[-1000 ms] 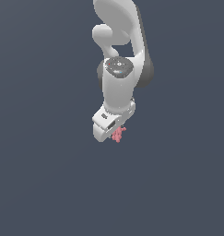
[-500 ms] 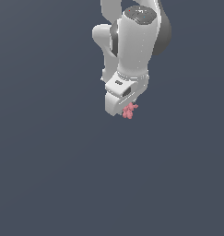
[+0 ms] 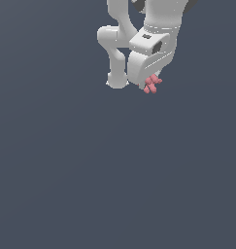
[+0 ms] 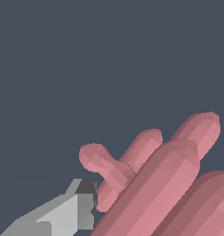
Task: Pick up the object and move it to a goal position.
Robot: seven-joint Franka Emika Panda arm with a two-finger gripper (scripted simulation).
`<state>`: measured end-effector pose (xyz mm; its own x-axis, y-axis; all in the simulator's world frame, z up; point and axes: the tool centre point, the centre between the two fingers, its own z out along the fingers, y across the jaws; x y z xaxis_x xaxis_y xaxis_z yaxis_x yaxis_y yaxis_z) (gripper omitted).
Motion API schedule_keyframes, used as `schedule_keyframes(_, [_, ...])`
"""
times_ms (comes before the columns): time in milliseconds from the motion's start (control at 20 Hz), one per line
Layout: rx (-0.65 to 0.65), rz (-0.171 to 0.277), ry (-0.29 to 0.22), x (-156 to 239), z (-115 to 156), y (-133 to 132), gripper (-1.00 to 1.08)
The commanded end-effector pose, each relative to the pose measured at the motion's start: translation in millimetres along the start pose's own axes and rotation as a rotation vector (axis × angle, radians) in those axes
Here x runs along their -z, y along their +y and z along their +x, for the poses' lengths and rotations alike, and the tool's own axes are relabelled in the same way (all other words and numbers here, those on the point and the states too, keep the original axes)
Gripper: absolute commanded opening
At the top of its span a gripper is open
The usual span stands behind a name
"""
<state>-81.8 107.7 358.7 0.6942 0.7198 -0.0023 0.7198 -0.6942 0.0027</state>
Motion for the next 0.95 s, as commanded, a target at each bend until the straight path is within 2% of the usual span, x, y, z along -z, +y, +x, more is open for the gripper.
schedule_keyframes(0, [0.000, 0.001, 0.000, 23, -1, -17, -1.00])
schedule_keyframes(400, [0.000, 0.002, 0.001, 81, -2, -57, -1.00])
schedule_keyframes(900, [-0.001, 0.002, 0.002, 107, -1, -73, -1.00])
